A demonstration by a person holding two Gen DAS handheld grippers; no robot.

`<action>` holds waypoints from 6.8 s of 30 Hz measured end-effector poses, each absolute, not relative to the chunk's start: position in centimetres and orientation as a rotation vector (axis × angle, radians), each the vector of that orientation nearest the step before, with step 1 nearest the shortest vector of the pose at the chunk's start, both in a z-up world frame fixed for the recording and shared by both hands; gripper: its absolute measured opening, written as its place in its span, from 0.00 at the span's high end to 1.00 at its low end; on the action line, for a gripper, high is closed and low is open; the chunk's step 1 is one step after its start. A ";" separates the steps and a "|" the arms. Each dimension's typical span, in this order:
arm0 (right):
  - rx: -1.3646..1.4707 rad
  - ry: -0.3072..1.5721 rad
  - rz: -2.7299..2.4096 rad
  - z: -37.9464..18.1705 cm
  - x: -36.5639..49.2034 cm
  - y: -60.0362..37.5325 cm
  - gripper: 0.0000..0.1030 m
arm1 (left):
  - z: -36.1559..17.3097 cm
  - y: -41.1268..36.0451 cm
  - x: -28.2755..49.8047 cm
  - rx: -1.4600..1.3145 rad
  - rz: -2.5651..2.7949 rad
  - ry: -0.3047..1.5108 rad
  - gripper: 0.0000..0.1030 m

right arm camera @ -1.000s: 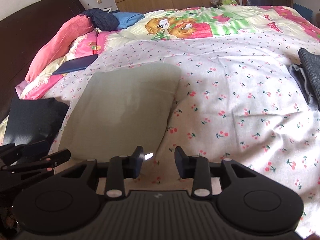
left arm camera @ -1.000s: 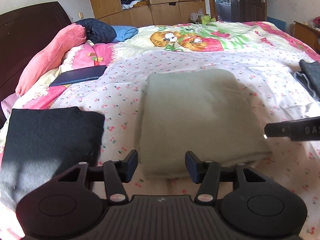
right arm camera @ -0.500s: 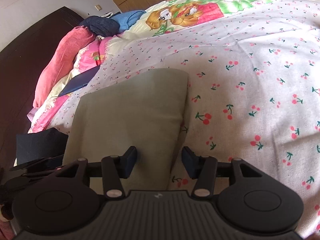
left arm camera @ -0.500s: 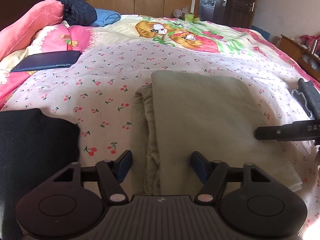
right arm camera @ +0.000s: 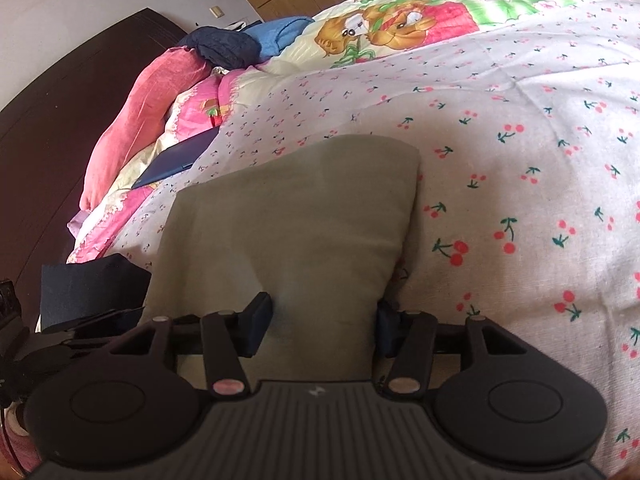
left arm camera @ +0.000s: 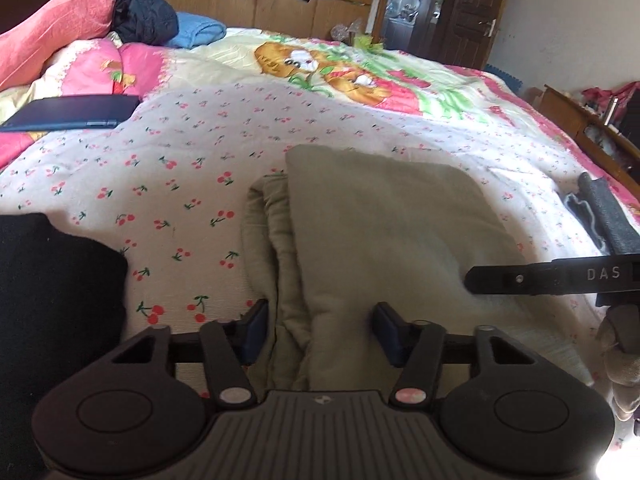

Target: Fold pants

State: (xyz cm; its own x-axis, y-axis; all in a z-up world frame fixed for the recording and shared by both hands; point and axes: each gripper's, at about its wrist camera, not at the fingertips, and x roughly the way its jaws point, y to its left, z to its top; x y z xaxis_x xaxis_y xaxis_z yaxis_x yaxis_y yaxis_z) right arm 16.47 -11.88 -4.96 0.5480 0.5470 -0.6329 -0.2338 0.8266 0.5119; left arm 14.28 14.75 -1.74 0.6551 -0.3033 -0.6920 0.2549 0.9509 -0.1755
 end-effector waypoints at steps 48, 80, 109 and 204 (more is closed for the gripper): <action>0.035 0.821 0.217 -2.8 12.4 -10.6 0.63 | -0.5 8.1 10.4 0.235 -0.153 0.767 0.52; 0.206 0.767 0.161 -0.1 -1.5 -15.1 0.64 | 0.1 2.4 1.1 0.020 -0.111 0.781 0.00; 0.208 0.803 0.134 -1.9 -1.0 -15.4 0.64 | -0.7 1.6 0.4 0.078 -0.110 0.763 0.00; 0.232 0.797 0.163 -2.4 -1.2 -15.3 0.64 | -0.6 1.4 -0.3 0.124 -0.060 0.733 0.00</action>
